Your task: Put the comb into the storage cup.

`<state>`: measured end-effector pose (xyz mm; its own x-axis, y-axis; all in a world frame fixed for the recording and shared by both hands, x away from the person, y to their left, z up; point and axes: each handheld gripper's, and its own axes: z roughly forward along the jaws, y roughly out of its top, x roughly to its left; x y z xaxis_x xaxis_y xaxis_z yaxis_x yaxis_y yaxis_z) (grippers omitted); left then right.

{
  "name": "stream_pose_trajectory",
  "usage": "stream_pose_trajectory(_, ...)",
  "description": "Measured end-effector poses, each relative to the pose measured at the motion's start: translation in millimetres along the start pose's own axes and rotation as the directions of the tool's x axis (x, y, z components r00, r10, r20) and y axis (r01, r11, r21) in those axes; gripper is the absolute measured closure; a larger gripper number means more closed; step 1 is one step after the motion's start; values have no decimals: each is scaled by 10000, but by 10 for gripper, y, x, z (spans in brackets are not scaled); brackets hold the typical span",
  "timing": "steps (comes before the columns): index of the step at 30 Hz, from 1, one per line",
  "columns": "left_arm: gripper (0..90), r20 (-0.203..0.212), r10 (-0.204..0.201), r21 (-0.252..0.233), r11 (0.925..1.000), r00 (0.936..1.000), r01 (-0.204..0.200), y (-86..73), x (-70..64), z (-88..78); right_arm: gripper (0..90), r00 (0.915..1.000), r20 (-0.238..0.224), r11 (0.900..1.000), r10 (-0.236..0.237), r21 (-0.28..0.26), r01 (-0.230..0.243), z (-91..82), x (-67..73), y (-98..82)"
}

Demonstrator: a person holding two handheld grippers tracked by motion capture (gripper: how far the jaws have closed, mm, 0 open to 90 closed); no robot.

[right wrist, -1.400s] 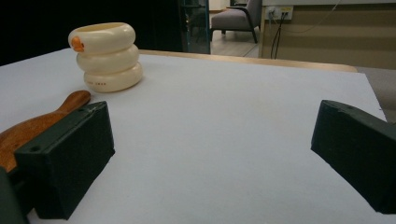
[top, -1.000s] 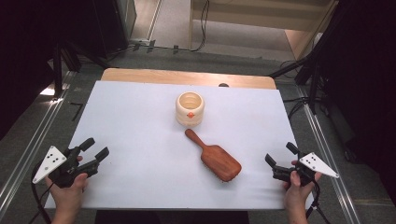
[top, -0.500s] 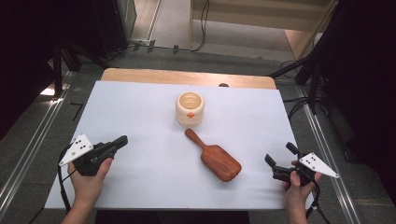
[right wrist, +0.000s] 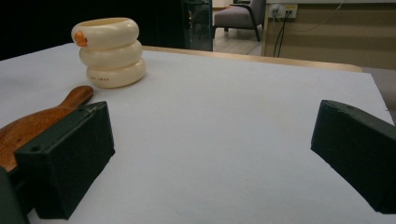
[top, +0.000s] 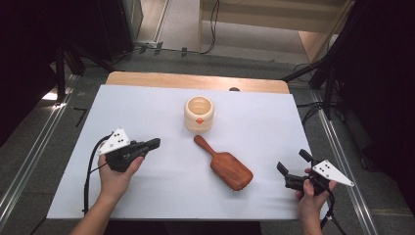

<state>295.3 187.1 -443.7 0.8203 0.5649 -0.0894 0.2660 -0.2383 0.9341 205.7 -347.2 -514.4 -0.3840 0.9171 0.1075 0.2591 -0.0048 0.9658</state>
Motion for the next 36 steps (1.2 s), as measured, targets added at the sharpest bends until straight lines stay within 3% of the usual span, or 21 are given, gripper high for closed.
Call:
stream_pose_trajectory(6, 900, 534, 210, 688, 9973, 9984, -246, 120, -58, 277, 0, 10000, -12, 10000, -47, 6, 47, 4, 2, 1)
stream_pose_trajectory(18, 900, 1438, 359, 1815, 9814, 9890, -620, 291, -125, 843, 0, 9999, -122, 10000, -95, 12, 95, 8, -2, 1)
stream_pose_trajectory(20, 900, 1426, 662, 2049, 9742, 9876, -949, 317, -146, 972, 0, 9999, -155, 10000, -72, -27, 72, 11, -5, 0)
stream_pose_trajectory(29, 900, 1649, 653, 2506, 9623, 9841, -1058, 324, -155, 1289, 0, 9998, 112, 9999, -143, 35, 142, 22, 3, 3)
stream_pose_trajectory(36, 900, 1793, 1099, 3023, 9395, 9776, -1610, 316, -199, 1562, 0, 9997, 72, 9997, -229, 77, 228, 28, 5, 4)
